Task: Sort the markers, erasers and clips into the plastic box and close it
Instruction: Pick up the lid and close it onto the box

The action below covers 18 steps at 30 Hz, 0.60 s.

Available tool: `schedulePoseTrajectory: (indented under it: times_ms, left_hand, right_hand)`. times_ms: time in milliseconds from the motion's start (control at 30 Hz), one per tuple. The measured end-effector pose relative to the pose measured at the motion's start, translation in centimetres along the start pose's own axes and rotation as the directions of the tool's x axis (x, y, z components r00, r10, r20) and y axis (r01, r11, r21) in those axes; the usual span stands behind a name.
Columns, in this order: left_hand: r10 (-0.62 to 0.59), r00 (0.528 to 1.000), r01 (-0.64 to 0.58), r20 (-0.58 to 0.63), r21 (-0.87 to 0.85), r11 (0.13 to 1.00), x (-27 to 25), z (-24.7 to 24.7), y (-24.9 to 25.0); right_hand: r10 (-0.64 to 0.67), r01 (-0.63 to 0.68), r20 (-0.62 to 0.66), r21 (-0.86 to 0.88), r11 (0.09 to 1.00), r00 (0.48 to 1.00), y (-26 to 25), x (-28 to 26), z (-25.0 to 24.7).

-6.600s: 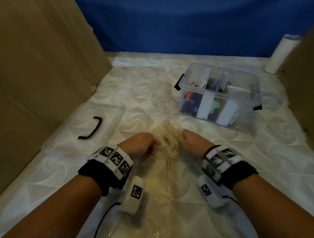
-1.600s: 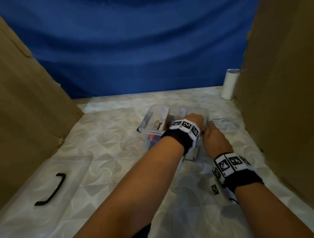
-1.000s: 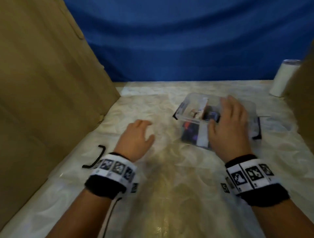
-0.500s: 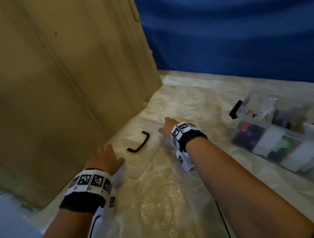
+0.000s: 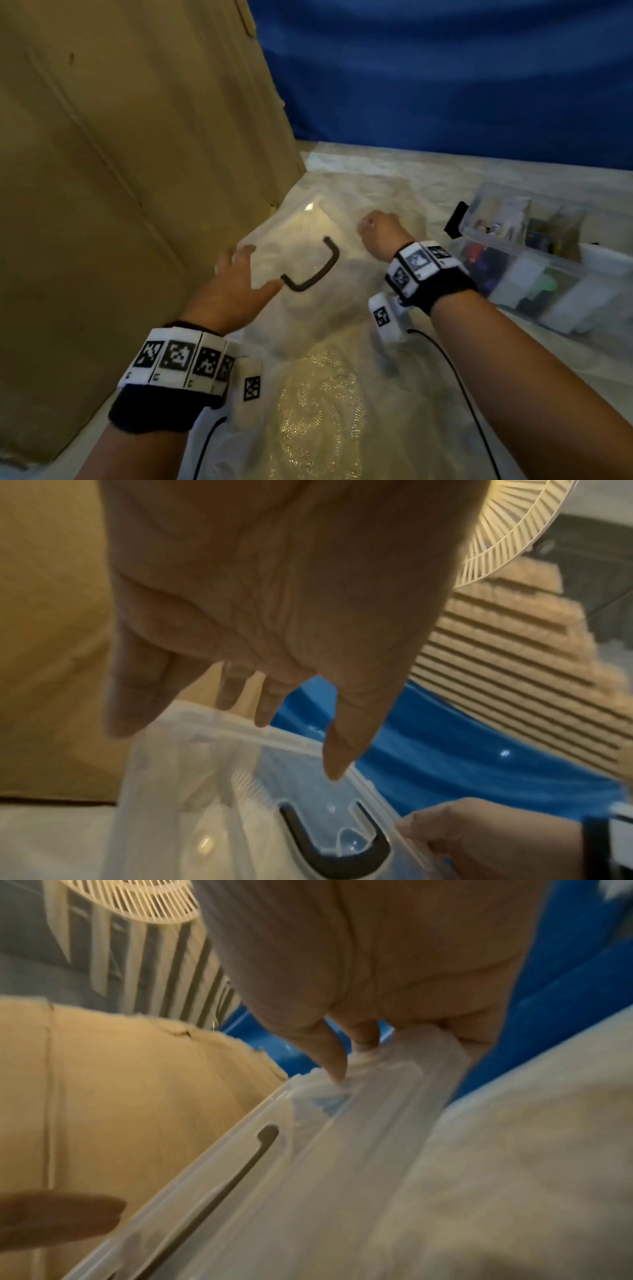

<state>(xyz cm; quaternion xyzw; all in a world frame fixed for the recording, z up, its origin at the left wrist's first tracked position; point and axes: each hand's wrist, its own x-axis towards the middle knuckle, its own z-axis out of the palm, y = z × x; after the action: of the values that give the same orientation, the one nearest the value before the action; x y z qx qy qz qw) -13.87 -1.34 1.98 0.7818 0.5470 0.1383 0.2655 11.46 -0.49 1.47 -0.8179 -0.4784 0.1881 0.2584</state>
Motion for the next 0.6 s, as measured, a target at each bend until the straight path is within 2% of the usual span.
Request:
schedulePoseTrajectory:
  times_ms: [67,133,200,233,300,367,500,600]
  left_hand:
    - [0.114,0.991,-0.118,-0.072,-0.058,0.991,0.2,-0.5,2.5]
    - [0.217,0.957,-0.244,-0.194,-0.129,0.961,0.7,-0.8,5.0]
    - [0.251,0.915,-0.329,-0.316,-0.225,0.917,1.4,-0.3,7.1]
    - [0.243,0.913,-0.338,-0.328,-0.275,0.900,1.6,0.2,8.2]
    - [0.259,0.936,-0.335,-0.241,-0.376,0.864,2.3,1.8,10.2]
    - [0.340,0.932,-0.357,-0.126,-0.481,0.801,2.9,4.0,12.4]
    - [0.407,0.898,-0.424,-0.165,-0.573,0.702,3.7,7.4,18.4]
    - [0.480,0.860,-0.492,-0.170,-0.521,0.697,4.3,9.6,22.7]
  right_hand:
    - [-0.021,0.041,-0.142,0.136,0.990,0.990,1.4,-1.3,-3.4]
    - [-0.032,0.105,-0.291,0.237,0.966,0.956,3.0,-3.2,-6.6]
    - [0.018,0.147,-0.405,0.373,0.916,0.914,4.9,-5.1,-9.2]
    - [0.066,0.153,-0.437,0.448,0.881,0.897,5.8,-6.0,-10.4]
    - [0.155,0.157,-0.477,0.551,0.819,0.865,7.8,-7.5,-12.2]
    - [0.214,0.157,-0.505,0.594,0.789,0.836,9.8,-8.9,-13.7]
    - [0.293,0.114,-0.576,0.567,0.816,0.763,13.7,-11.0,-15.8]
    - [0.306,0.009,-0.629,0.445,0.895,0.715,16.6,-11.6,-17.1]
